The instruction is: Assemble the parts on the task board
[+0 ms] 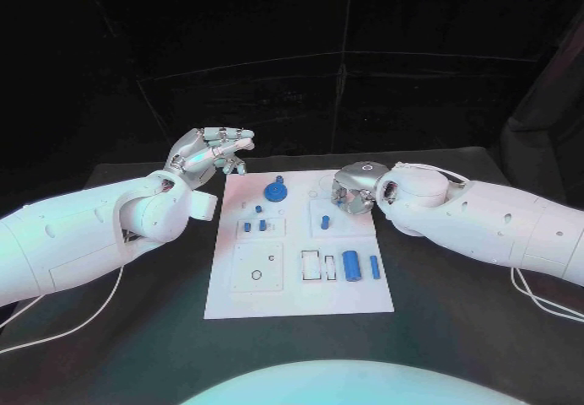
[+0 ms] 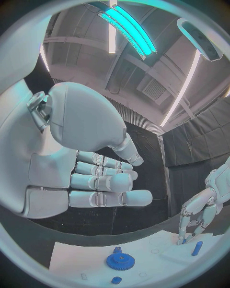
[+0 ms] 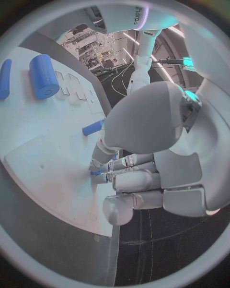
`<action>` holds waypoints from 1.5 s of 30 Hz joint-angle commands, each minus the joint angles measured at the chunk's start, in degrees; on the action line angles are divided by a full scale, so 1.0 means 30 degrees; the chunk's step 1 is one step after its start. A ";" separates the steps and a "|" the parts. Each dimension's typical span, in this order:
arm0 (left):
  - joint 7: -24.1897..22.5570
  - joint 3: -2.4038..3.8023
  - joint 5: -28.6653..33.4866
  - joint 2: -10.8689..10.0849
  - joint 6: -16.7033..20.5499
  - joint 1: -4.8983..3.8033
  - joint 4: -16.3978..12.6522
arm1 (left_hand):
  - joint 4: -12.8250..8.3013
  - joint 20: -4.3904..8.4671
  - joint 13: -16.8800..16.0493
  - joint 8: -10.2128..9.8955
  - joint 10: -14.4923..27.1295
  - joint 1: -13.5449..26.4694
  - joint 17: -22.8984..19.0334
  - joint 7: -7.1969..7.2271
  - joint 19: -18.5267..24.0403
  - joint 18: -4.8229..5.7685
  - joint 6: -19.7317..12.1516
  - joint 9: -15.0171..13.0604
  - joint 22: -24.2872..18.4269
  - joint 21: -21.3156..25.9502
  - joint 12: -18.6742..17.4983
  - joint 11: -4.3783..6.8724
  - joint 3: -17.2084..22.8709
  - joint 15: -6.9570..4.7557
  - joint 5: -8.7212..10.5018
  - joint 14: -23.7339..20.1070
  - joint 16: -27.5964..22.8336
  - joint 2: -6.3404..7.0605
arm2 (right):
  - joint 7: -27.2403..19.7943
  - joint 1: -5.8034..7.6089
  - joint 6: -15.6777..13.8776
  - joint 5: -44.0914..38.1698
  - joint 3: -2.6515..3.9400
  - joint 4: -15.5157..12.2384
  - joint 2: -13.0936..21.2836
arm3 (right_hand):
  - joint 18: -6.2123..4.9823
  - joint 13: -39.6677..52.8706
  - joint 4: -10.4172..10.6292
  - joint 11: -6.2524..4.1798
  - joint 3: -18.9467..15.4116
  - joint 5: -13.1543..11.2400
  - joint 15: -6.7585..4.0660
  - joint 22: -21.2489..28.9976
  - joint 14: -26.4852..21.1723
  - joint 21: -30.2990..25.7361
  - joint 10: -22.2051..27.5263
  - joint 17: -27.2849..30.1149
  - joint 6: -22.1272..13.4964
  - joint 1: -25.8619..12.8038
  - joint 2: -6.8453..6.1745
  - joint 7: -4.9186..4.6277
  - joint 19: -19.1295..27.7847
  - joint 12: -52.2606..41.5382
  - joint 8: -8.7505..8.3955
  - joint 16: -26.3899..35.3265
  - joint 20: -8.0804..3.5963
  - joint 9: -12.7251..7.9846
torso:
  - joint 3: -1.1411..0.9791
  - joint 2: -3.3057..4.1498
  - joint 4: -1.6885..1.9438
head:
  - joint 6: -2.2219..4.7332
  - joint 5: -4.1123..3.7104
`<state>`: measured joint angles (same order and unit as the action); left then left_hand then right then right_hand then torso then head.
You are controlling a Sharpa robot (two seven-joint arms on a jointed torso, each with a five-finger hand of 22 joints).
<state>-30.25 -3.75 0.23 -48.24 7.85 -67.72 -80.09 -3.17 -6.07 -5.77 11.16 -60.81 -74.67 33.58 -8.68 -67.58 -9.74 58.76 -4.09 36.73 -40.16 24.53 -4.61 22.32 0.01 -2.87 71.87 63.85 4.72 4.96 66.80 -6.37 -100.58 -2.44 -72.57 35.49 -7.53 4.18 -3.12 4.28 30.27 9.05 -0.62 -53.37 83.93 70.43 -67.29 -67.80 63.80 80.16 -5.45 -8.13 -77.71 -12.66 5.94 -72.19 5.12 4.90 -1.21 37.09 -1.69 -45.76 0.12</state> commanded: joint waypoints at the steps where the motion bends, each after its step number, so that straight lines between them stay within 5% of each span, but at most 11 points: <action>1: -0.0202 0.0016 0.0095 -0.0007 -0.0203 -0.0032 -0.0051 | -0.0045 0.0008 -0.0022 0.0123 0.0100 -0.0049 -0.0018 0.0040 0.0154 -0.0257 0.0106 -0.0002 -0.0030 0.0100 0.0085 0.0010 -0.0118 0.0031 -0.0011 -0.0163 -0.0125 -0.0106 | 0.0570 -0.0141 -0.0229 -0.0896 -0.0099 -0.0068 -0.0064 | 0.0409 0.0076 -0.0073 -0.0221 0.0163 -0.0254 -0.0186 -0.0527 0.0807 0.0348 -0.0536 0.0250 0.0329 0.0066 0.0337 0.0091 -0.0208 -0.0116 0.0133 0.0209 -0.0049 0.0080 | 0.0001 -0.0014 -0.0003 | -0.0034 -0.0018; 13: -0.0146 0.0016 0.0095 -0.0037 -0.0226 -0.0034 -0.0041 | -0.0074 0.0012 -0.0027 0.0131 0.0136 -0.0095 -0.0031 0.0031 0.0145 -0.0256 0.0087 0.0003 -0.0052 0.0131 0.0120 0.0006 -0.0171 0.0031 -0.0012 -0.0176 -0.0123 -0.0102 | 0.0998 -0.0188 -0.1282 -0.1369 -0.0098 -0.0401 0.0162 | 0.0536 0.0082 -0.0283 -0.0293 0.0385 -0.0425 -0.0265 -0.1289 0.0760 0.0858 -0.0784 0.0609 0.0533 -0.0013 0.0336 0.0150 -0.0438 0.0008 0.0115 0.0388 -0.0156 0.0116 | -0.0011 -0.0033 -0.0011 | -0.0071 -0.0011; 35: -0.0060 0.0016 0.0095 -0.0131 -0.0255 -0.0035 0.0014 | -0.0104 0.0011 -0.0026 0.0124 0.0236 -0.0139 -0.0078 0.0001 0.0127 -0.0251 0.0014 0.0020 -0.0088 0.0185 0.0163 -0.0021 -0.0278 0.0044 -0.0012 -0.0202 -0.0126 -0.0083 | 0.0948 -0.0183 -0.3946 -0.0514 -0.0066 -0.2510 0.1580 | 0.0567 0.0003 -0.0408 -0.0220 0.0491 -0.0409 -0.0225 -0.1491 0.0766 0.1040 -0.0595 0.0682 0.0362 -0.0206 0.0159 0.0084 -0.0456 0.0337 -0.0102 0.0334 -0.0150 0.0052 | 0.0002 -0.0024 -0.0017 | -0.0083 0.0001; 45: -0.0041 0.0016 0.0095 -0.0184 -0.0229 -0.0035 0.0077 | -0.0115 0.0009 -0.0025 0.0117 0.0278 -0.0155 -0.0106 -0.0011 0.0119 -0.0248 -0.0020 0.0027 -0.0102 0.0204 0.0178 -0.0032 -0.0317 0.0051 -0.0013 -0.0215 -0.0132 -0.0078 | 0.0801 -0.0169 -0.4655 0.0476 0.0023 -0.5047 0.2595 | 0.0569 -0.0016 -0.0558 -0.0190 0.0577 -0.0364 -0.0204 -0.1541 0.0762 0.1092 -0.0560 0.0720 0.0311 -0.0173 0.0048 0.0055 -0.0435 0.0453 -0.0185 0.0313 -0.0134 0.0025 | 0.0007 -0.0031 -0.0036 | -0.0083 0.0239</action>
<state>-30.07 -3.75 0.28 -48.78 7.77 -67.74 -79.87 -3.40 -6.07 -5.75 11.16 -60.39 -74.68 33.33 -8.68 -67.58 -9.73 58.76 -4.08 36.52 -39.94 24.85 -4.61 21.75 0.22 -2.87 71.66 63.85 4.73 7.64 66.15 -17.84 -100.94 -2.48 -86.67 43.22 -6.65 4.03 -4.73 3.88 31.86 7.90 -1.15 -57.96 84.04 73.61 -68.72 -65.69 64.86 79.90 -5.11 -7.78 -78.76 -11.64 5.63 -71.34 4.50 5.04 -1.20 36.99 -1.79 -46.03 0.58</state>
